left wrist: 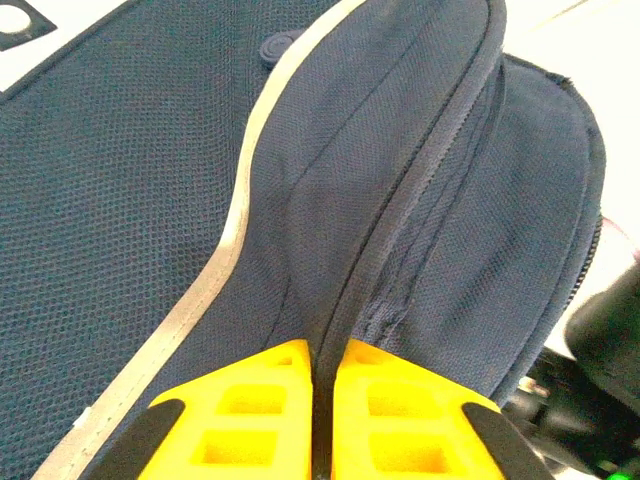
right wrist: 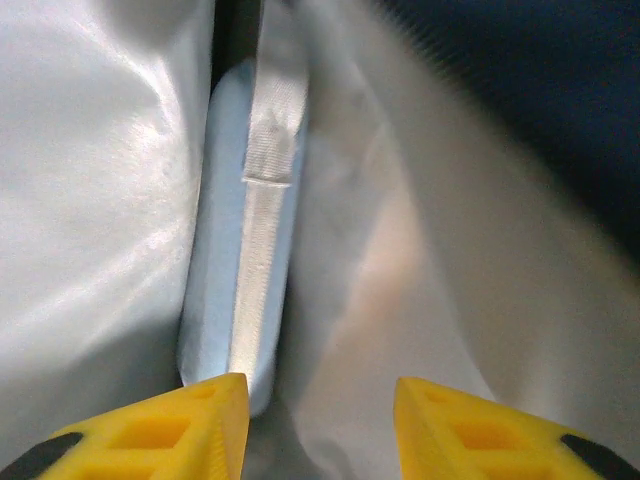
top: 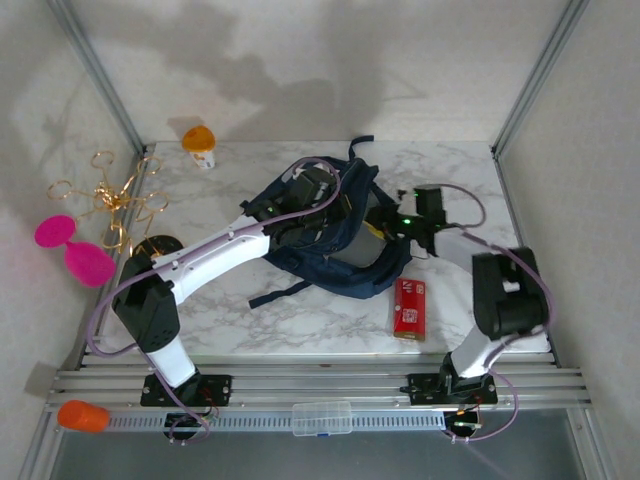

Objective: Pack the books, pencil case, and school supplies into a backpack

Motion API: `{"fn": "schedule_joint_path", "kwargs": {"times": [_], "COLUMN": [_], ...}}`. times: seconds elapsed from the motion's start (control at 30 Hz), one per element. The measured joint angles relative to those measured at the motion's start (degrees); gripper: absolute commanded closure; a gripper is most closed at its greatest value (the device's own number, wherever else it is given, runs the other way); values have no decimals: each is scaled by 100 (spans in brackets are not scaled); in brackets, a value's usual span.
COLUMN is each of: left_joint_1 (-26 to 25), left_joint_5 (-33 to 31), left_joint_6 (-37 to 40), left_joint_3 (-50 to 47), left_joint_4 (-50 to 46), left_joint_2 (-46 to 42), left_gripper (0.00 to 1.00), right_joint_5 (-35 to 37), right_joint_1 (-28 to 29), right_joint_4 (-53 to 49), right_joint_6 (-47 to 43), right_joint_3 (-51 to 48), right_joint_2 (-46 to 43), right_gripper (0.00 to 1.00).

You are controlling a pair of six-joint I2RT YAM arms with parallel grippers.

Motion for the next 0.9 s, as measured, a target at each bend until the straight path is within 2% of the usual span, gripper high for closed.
{"fn": "schedule_joint_path", "kwargs": {"times": [0.13, 0.3, 0.43, 0.57, 0.7, 0.9], "left_joint_1": [0, 31, 286, 765, 977, 977], "left_joint_5": [455, 734, 715, 691, 697, 619], "left_joint_6": [-28, -61, -417, -1078, -1639, -2214], "left_joint_3": [-114, -1038, -2284, -3539, -4225, -4402], "left_joint_4": [442, 855, 1093, 1812, 2304, 2756], "left_joint_2": [162, -352, -1482, -2282, -2116, -1773], "left_gripper": [52, 42, 40, 40, 42, 52], "right_joint_5": [535, 1263, 1888, 2507, 2981, 3569], "right_joint_1": [-262, -63, 876, 1926, 2811, 3790], "right_joint_4": [-911, -1934, -2610, -2990, -3143, -3016], "right_joint_6": [-503, -953, -1102, -1049, -820, -459], "right_joint_3": [-160, -160, -74, 9, 188, 487], "right_joint_2": [-1038, -1786, -2052, -1993, -1552, -793], "right_gripper": [48, 45, 44, 46, 51, 57]}}
